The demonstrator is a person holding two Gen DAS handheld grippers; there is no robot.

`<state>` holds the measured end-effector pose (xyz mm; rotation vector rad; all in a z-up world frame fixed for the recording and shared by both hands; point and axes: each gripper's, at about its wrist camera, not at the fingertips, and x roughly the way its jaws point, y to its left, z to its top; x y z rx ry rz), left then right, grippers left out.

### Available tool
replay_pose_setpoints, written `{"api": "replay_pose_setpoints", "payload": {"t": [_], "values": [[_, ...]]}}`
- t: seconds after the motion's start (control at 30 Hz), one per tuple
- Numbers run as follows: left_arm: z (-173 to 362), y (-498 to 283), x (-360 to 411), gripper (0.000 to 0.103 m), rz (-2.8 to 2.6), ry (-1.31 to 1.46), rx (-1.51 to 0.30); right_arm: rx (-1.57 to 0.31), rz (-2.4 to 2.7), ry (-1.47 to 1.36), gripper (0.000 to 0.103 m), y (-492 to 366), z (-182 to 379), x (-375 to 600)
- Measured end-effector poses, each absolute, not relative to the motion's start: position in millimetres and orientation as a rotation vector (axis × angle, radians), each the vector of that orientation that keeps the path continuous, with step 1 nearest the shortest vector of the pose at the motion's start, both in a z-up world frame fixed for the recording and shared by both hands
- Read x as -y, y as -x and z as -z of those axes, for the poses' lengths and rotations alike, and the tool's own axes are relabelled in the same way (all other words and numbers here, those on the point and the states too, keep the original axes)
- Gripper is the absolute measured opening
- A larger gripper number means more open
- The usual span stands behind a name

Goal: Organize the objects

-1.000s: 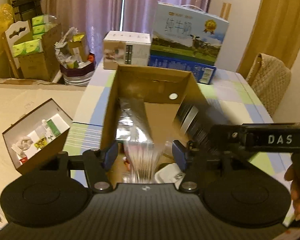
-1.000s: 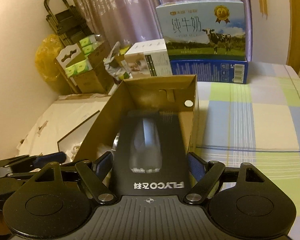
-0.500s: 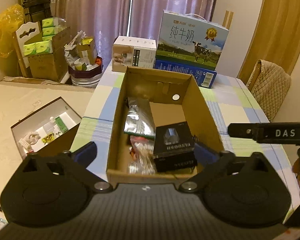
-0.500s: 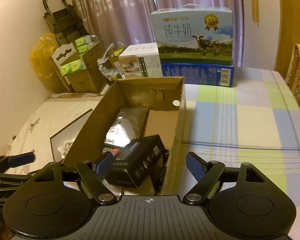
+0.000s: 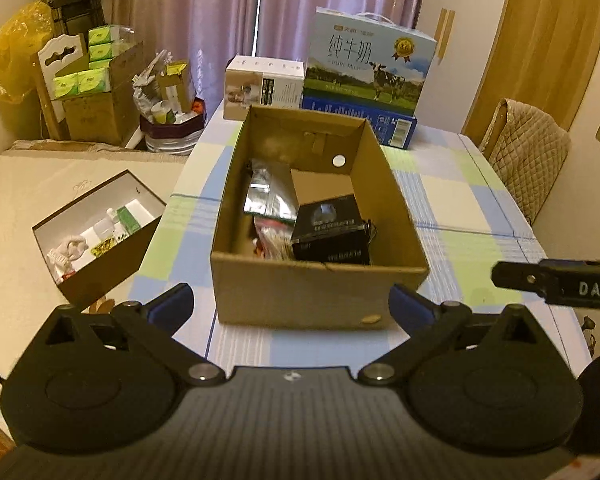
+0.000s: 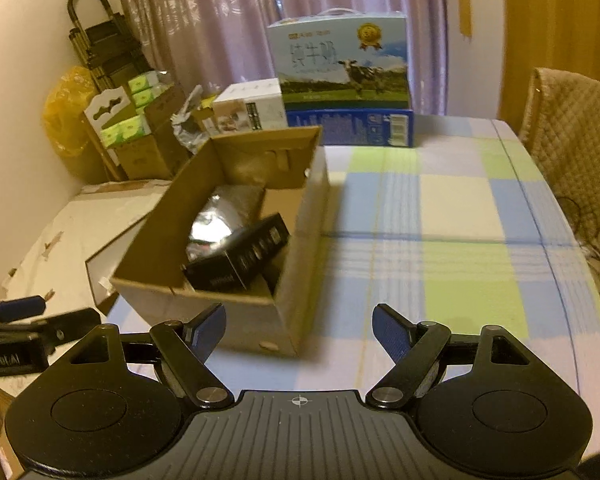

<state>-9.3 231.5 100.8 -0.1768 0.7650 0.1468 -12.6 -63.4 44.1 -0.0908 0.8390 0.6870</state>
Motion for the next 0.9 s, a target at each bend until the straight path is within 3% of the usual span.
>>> {"api": "replay_pose_setpoints", "payload": {"t": [0.9], "values": [[-78,24,-193,0.102,-0.138,0.13,-0.82,-0.879,-0.68,0.108,0.078,46,-22,98]]}}
